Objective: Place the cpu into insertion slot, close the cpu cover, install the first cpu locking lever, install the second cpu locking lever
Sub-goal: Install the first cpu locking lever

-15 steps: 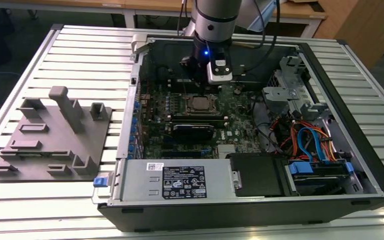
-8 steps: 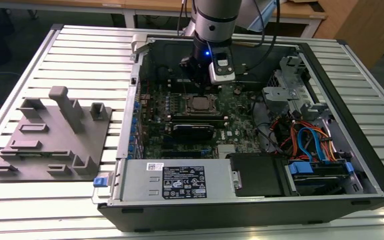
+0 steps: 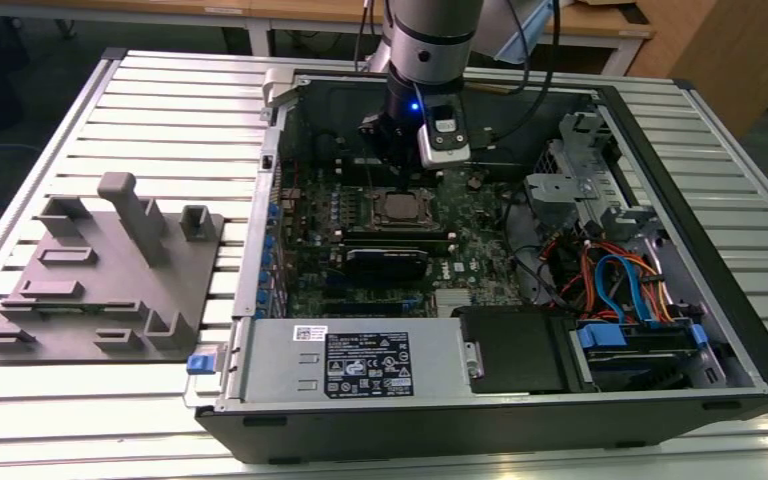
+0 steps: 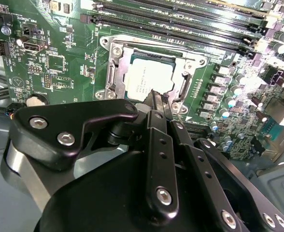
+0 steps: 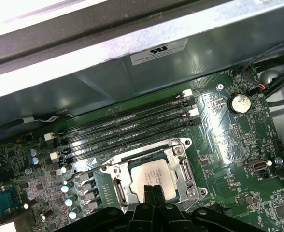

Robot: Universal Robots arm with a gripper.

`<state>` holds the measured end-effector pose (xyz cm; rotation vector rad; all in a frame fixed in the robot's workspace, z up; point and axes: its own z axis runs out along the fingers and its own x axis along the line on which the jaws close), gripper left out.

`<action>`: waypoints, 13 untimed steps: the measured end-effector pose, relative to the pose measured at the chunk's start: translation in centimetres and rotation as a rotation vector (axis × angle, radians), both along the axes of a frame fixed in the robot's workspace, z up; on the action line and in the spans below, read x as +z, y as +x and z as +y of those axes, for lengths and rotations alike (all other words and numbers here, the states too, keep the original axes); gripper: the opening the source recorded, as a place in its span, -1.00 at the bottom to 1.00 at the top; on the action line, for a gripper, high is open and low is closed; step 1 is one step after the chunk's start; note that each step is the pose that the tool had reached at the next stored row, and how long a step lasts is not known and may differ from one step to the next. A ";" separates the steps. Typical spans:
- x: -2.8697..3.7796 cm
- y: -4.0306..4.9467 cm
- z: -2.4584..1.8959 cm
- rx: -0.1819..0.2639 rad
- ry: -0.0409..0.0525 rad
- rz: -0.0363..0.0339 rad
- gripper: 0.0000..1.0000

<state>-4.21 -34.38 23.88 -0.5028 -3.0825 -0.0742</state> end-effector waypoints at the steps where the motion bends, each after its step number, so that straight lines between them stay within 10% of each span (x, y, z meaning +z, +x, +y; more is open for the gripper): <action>1: 0.00 0.00 0.00 0.000 0.0000 0.0000 -0.79; 13: 0.00 -0.01 0.00 0.085 0.0000 -0.0004 -0.79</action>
